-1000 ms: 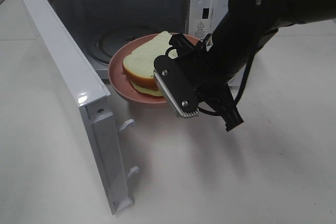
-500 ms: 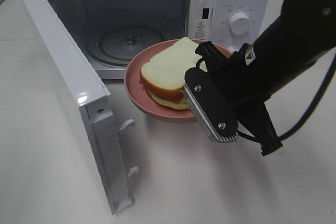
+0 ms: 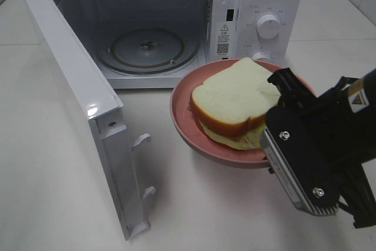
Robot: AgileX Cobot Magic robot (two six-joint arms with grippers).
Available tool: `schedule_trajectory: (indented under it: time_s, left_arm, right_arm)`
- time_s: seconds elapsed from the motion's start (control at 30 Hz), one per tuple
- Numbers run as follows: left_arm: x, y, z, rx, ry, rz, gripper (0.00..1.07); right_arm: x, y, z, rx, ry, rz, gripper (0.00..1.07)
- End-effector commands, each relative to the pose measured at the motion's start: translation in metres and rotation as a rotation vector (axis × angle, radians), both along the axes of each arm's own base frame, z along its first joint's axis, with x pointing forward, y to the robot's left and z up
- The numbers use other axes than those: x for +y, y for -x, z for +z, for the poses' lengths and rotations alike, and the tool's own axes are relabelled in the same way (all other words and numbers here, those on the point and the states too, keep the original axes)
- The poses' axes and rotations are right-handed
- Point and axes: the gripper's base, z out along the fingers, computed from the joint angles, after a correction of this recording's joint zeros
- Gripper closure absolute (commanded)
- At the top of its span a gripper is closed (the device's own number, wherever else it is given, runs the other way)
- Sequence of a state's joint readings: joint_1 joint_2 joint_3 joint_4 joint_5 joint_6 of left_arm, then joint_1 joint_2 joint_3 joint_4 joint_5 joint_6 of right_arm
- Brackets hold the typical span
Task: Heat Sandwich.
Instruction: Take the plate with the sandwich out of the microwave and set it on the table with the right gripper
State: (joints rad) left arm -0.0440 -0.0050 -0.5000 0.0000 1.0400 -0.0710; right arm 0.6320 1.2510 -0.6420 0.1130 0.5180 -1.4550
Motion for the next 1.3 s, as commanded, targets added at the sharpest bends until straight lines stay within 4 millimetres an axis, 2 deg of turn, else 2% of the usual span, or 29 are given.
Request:
schedule_trajectory:
  time_s: [0.03,0.6,1.0,1.3]
  left_arm:
    - [-0.001,0.003,-0.001,-0.023,0.005,-0.005,0.09]
    - [-0.001,0.003,-0.001,-0.023,0.005,-0.005,0.09]
    - [-0.001,0.003,-0.001,-0.023,0.005,-0.005,0.09]
    - [-0.001,0.003,-0.001,-0.023,0.005,-0.005,0.09]
  right_arm:
    - [-0.010,0.013,0.004,-0.010,-0.019,-0.029,1.07]
    - [-0.047,0.055,0.012,-0.024,-0.003,-0.106,1.07]
    - [-0.063,0.061,0.017,-0.029,0.021,-0.292,1.07]
    - [-0.071,0.057,0.018,-0.042,0.017,-0.517,1.07]
